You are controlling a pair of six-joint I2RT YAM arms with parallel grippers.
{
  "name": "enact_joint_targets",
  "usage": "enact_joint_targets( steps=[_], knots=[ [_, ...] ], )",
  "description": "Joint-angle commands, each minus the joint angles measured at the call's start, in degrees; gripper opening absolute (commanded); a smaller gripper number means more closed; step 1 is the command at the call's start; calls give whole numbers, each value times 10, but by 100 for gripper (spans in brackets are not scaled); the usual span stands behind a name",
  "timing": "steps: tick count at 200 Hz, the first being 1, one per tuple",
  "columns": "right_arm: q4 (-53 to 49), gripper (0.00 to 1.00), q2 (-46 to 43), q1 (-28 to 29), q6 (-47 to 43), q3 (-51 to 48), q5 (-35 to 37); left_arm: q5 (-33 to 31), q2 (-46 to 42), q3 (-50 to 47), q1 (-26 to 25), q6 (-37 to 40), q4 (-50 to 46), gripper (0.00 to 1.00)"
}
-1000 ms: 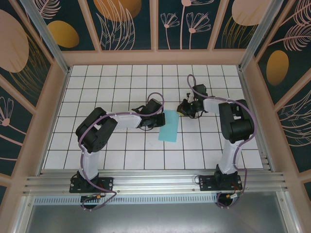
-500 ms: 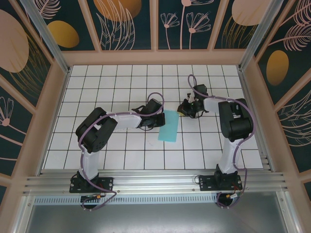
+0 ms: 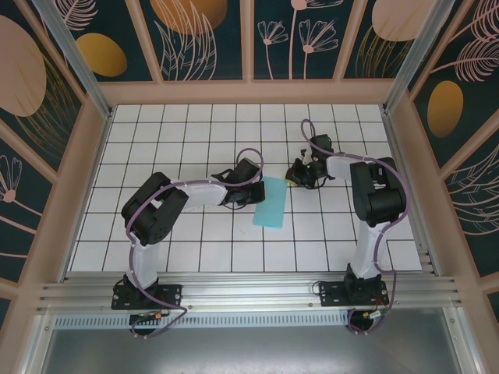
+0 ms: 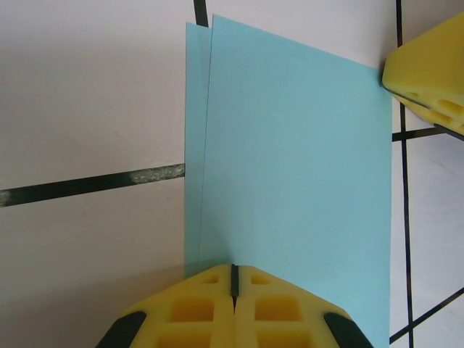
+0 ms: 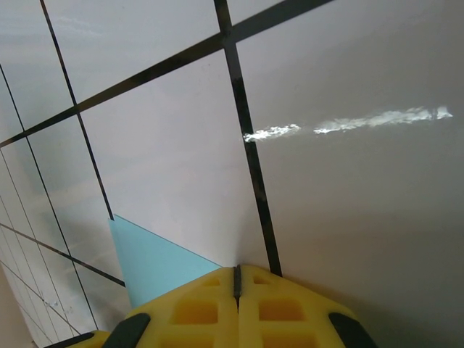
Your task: Fold a paper plane with a square sheet of paper (pick it up from the middle)
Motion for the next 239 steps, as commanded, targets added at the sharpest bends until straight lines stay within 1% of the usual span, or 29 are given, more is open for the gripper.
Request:
enact_joint_targets(
  steps=[1, 23, 36, 47, 64, 78, 92, 112, 122, 131, 153, 169, 193, 220, 239],
  knots=[
    [-57, 1, -42, -1, -16, 20, 32, -15, 12, -10, 0, 1, -54, 0],
    [-79, 1, -100, -3, -33, 19, 34, -4, 15, -20, 1, -9, -34, 0],
    [-69, 2, -120, -2, -25, -5, 10, -6, 12, -22, 0, -8, -35, 0],
    [-45, 2, -126, 2, -12, -35, -27, -12, 9, -19, 0, -3, -43, 0],
    [-7, 2, -133, 16, 13, -76, -30, -17, 8, -16, 1, 2, -49, 0],
    [8, 2, -126, 25, 20, -92, -39, -15, 10, -17, 0, -1, -45, 0],
    [17, 1, -118, 31, 14, -106, -68, -7, 13, -18, 0, -6, -37, 0],
    [47, 3, -134, 28, 18, -161, -56, -4, 13, -20, 1, -7, -35, 0],
    [46, 4, -125, 28, 9, -165, -65, -9, 11, -24, 0, -8, -34, 0],
    [26, 4, -112, 34, -9, -159, -64, -8, 13, -24, 1, -8, -34, 0],
    [-26, 3, -92, 41, -36, -145, -3, -7, 13, -26, 0, -7, -36, 0],
    [-38, 3, -103, 38, -40, -142, 4, -10, 10, -28, 0, -8, -36, 0],
    [-29, 4, -158, 44, -31, -147, -26, -10, 4, -32, 0, -11, -33, 0],
    [37, 5, -183, 58, 16, -188, -88, -10, 4, -32, 1, -10, -34, 0],
    [52, 4, -183, 71, 35, -210, -78, -11, 3, -33, 0, -10, -33, 0]
  ],
)
